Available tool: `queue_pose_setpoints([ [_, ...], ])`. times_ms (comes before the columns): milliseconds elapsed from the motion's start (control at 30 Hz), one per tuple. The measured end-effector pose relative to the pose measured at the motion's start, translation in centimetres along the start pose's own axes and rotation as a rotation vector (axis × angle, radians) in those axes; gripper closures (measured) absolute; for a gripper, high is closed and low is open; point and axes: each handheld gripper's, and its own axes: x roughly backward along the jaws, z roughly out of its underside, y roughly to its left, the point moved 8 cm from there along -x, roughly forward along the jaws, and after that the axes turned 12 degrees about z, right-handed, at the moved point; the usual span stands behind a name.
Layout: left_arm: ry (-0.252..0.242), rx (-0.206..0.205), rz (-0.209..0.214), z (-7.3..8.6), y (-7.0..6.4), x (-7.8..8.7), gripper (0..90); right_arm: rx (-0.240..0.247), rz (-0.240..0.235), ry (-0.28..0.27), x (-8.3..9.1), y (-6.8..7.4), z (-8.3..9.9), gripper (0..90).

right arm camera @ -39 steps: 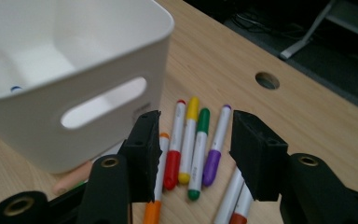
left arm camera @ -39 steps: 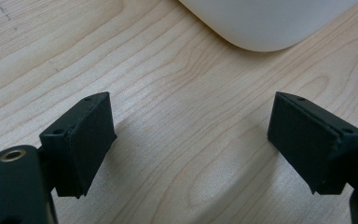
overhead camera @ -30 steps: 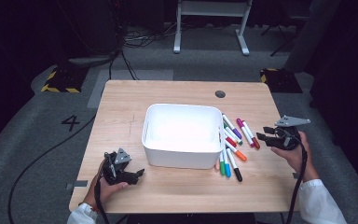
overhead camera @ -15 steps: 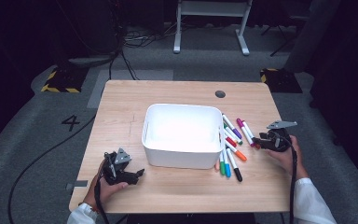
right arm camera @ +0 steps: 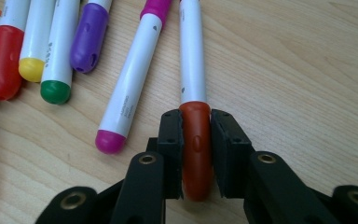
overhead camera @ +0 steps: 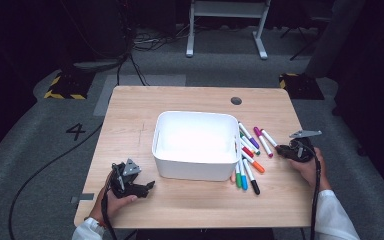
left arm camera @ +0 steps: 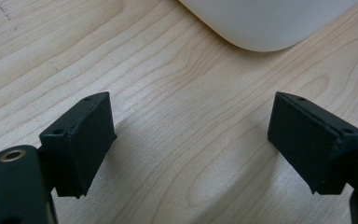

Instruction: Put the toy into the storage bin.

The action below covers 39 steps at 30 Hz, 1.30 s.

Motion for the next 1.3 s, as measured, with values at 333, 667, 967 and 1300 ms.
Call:
queue_pose_setpoints([
  [333, 0.001, 0.0, 0.0, 0.0, 0.0, 0.0, 14.7, -0.03, -0.004, -0.113, 2.6, -0.4, -1.6, 75.1],
  [667, 0.0, 0.001, 0.0, 0.0, 0.0, 0.0, 14.7, -0.02, -0.022, -0.158, 4.3, 0.0, -3.3, 75.1],
  [967, 0.0, 0.0, 0.0, 0.0, 0.0, 0.0, 14.7, -0.069, -0.042, -0.158, 3.7, -0.8, -2.3, 75.1],
  [1300, 0.0, 0.0, 0.0, 0.0, 0.0, 0.0, 14.7, 0.013, -0.123, -0.318, 9.3, 2.5, -6.9, 75.1],
])
